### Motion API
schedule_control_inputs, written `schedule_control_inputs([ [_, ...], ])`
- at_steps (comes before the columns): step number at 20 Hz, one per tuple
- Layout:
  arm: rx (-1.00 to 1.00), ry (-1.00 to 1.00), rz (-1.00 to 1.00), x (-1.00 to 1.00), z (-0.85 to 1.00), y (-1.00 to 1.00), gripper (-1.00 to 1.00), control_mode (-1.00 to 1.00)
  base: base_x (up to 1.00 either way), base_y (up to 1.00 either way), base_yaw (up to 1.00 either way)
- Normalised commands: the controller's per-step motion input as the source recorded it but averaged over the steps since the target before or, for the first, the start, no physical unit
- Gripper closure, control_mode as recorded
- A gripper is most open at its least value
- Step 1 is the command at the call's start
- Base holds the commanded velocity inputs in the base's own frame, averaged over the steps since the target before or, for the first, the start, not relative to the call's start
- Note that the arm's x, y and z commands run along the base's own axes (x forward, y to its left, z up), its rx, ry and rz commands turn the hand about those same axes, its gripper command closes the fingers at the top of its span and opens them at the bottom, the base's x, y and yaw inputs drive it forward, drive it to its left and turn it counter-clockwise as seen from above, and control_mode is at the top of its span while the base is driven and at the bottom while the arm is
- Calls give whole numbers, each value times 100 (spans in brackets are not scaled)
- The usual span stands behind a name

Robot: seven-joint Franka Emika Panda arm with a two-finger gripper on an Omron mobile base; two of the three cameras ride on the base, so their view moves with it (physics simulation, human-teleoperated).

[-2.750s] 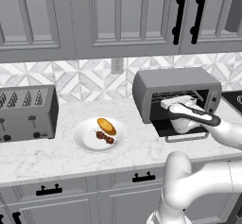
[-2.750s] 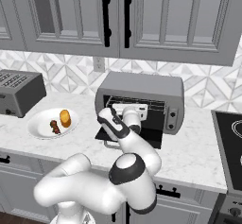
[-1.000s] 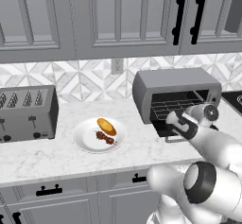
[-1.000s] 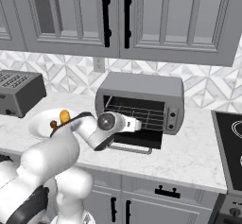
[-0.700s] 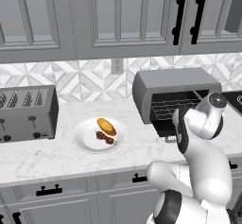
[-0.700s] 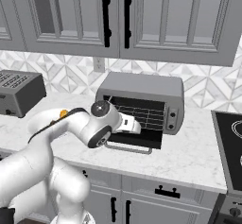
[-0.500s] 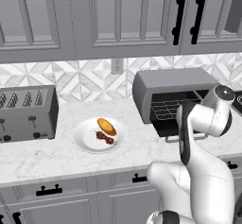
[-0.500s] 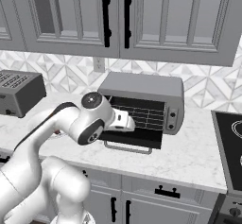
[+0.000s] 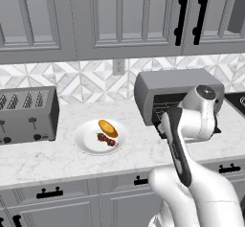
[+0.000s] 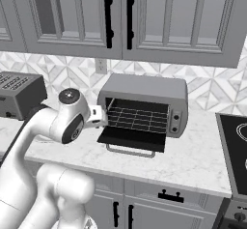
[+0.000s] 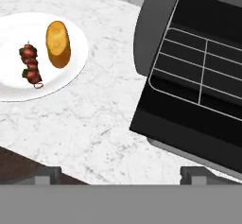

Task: Pick up the kebab skewer and baguette bread, and place them inside the toaster oven. Close the toaster oven door and start by setting the timer.

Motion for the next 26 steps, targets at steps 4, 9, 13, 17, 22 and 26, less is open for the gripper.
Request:
schedule_control_inputs([
  [4, 0, 10, 8, 54, 0, 100, -100, -100, 0, 0, 0],
  [9, 0, 9, 1, 16, -23, 100, -100, -100, 0, 0, 0],
  [13, 1, 0, -1, 30, -38, 100, -100, -100, 0, 0, 0],
  [17, 5, 7, 1, 33, -57, 63, -100, -100, 0, 0, 0],
  [22, 2, 15, 4, 67, -40, 25, -100, -100, 0, 0, 0],
  [26, 0, 17, 1, 30, -8, 13, -100, -100, 0, 0, 0],
])
